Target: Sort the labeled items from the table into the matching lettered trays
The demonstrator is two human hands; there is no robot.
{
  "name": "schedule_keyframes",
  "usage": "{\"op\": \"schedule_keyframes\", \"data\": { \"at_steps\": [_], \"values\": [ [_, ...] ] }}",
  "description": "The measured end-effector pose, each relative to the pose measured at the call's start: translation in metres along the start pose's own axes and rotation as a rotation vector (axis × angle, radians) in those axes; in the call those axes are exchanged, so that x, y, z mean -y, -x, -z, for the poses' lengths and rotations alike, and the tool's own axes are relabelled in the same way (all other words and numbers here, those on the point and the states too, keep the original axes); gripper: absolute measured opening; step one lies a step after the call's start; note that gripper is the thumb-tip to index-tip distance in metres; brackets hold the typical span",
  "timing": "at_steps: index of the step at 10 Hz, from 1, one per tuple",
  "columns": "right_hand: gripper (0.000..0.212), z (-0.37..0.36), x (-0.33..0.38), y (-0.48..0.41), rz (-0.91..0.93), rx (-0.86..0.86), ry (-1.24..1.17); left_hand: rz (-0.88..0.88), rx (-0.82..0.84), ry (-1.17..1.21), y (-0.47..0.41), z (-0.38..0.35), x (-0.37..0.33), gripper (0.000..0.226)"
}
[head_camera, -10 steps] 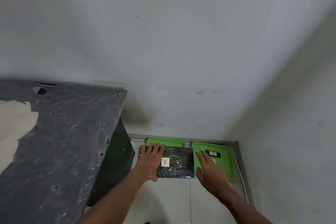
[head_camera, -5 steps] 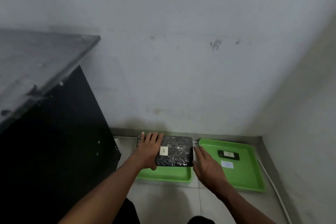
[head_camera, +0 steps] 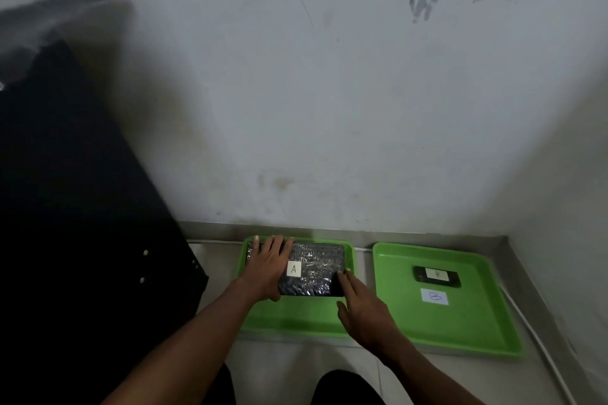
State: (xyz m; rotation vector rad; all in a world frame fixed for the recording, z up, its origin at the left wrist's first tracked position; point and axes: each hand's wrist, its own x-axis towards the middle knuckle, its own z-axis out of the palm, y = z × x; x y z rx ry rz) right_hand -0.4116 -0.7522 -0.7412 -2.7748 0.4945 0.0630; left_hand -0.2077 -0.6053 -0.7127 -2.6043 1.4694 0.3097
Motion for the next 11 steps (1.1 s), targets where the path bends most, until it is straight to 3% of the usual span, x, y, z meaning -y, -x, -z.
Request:
{"op": "schedule_keyframes", "data": {
  "at_steps": [3,7,11],
  "values": [
    [0.064,-0.053,-0.031,-0.062,-0.061,0.125,-0.072,0.049,0.146,0.089,-0.089,-0.047,0.033,0.13],
    [0.066,-0.117,-0.047,-0.058,-0.08,0.295,-0.096,0.039,0.245,0.225,-0.126,-0.1,0.06,0.114],
    [0.064,-0.065,-0.019,-0.062,-0.083,0.204,-0.085,0.124,0.229,0.217,-0.091,-0.064,0.046,0.115]
  ]
}}
